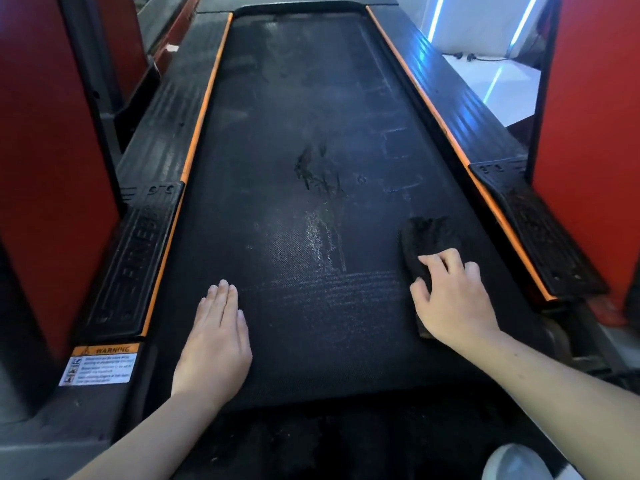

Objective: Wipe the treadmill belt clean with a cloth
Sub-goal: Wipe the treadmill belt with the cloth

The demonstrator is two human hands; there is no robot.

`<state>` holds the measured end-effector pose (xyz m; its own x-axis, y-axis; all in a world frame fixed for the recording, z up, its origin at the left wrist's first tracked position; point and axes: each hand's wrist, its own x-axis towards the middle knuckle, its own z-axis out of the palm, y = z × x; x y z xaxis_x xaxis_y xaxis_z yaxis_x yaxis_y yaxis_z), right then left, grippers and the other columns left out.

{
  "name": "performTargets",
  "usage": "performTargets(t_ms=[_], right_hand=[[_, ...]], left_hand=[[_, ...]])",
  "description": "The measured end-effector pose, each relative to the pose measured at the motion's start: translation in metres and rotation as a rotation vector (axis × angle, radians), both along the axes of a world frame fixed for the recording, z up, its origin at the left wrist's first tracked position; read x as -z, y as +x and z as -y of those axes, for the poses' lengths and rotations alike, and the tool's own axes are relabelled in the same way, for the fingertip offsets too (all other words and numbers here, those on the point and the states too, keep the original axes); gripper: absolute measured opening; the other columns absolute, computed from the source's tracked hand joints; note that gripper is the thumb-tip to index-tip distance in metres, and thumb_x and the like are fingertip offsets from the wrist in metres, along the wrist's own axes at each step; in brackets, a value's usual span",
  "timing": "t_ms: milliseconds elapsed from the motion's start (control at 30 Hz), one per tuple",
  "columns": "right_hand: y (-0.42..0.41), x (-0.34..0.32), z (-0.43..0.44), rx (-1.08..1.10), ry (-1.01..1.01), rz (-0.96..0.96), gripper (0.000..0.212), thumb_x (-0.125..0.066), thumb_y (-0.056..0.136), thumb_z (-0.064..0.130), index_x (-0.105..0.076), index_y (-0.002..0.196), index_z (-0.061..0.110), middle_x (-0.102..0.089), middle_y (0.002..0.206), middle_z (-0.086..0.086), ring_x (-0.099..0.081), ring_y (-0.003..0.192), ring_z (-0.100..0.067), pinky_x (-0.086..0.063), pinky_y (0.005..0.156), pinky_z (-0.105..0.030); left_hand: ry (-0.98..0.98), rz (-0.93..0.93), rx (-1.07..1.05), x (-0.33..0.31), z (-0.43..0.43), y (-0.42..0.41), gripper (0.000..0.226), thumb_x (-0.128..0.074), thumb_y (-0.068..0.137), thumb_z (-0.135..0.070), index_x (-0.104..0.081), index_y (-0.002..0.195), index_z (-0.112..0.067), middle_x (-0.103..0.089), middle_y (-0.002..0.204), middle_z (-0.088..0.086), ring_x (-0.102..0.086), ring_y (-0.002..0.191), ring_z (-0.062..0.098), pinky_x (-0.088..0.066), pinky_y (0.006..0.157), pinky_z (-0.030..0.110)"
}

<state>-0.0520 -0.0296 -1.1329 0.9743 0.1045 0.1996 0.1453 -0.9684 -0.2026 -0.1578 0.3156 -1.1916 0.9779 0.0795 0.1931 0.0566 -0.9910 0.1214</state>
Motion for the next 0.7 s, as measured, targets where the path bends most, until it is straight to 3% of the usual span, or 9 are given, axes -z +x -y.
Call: performTargets(t_ms=[67,167,333,467,567,700], right_hand=[[-0.005,-0.001,0.002,0.000,0.001,-0.014,0.046,-0.054,0.092,0.035,-0.057,0.133,0.016,-0.050,0.123,0.000,-0.038,0.087,-0.019,-0.045,0.070,-0.032],[-0.012,-0.004,0.007,-0.011,0.022,-0.021,0.043,-0.057,0.090,0.035,-0.059,0.129,0.016,-0.049,0.118,0.002,-0.041,0.085,-0.019,-0.039,0.069,-0.030],[-0.017,-0.018,0.015,-0.024,0.107,-0.051,0.032,-0.065,0.085,0.037,-0.066,0.111,0.018,-0.047,0.101,0.010,-0.052,0.079,-0.016,-0.043,0.069,-0.032],[-0.018,-0.024,0.018,-0.025,0.188,0.003,0.024,-0.070,0.082,0.035,-0.072,0.101,0.020,-0.051,0.090,0.011,-0.050,0.059,-0.006,-0.041,0.063,-0.029],[-0.007,-0.024,0.017,-0.017,0.238,0.045,0.026,-0.070,0.083,0.034,-0.073,0.104,0.020,-0.053,0.093,0.013,-0.054,0.067,-0.011,-0.044,0.068,-0.029],[0.025,-0.023,0.005,-0.003,0.316,0.067,0.033,-0.066,0.088,0.028,-0.070,0.118,0.015,-0.053,0.105,0.010,-0.057,0.097,-0.018,-0.048,0.082,-0.034]], left_hand=[[0.013,-0.031,0.029,0.007,-0.003,-0.006,0.061,0.011,0.103,-0.014,-0.018,0.143,0.021,-0.017,0.154,0.038,-0.001,0.148,0.047,-0.018,0.119,0.057],[0.005,-0.007,0.006,0.000,0.005,-0.017,0.055,-0.003,0.105,-0.013,-0.026,0.142,0.021,-0.026,0.152,0.036,-0.012,0.147,0.047,-0.023,0.117,0.057],[-0.084,0.020,-0.036,-0.014,0.013,-0.036,0.054,-0.026,0.101,-0.023,-0.039,0.144,0.009,-0.035,0.154,0.022,-0.028,0.146,0.032,-0.018,0.120,0.040],[-0.144,0.086,-0.074,-0.035,0.014,-0.038,0.052,-0.029,0.100,-0.030,-0.051,0.136,0.002,-0.055,0.133,0.017,-0.050,0.123,0.034,-0.040,0.105,0.043],[-0.139,0.195,-0.180,-0.052,0.013,-0.015,0.051,-0.037,0.099,-0.030,-0.045,0.141,-0.002,-0.049,0.124,0.015,-0.047,0.110,0.035,-0.038,0.098,0.047],[-0.092,0.139,-0.145,-0.055,0.004,0.032,0.059,-0.034,0.100,-0.033,-0.033,0.148,0.000,-0.041,0.136,0.017,-0.039,0.126,0.035,-0.032,0.112,0.048]])
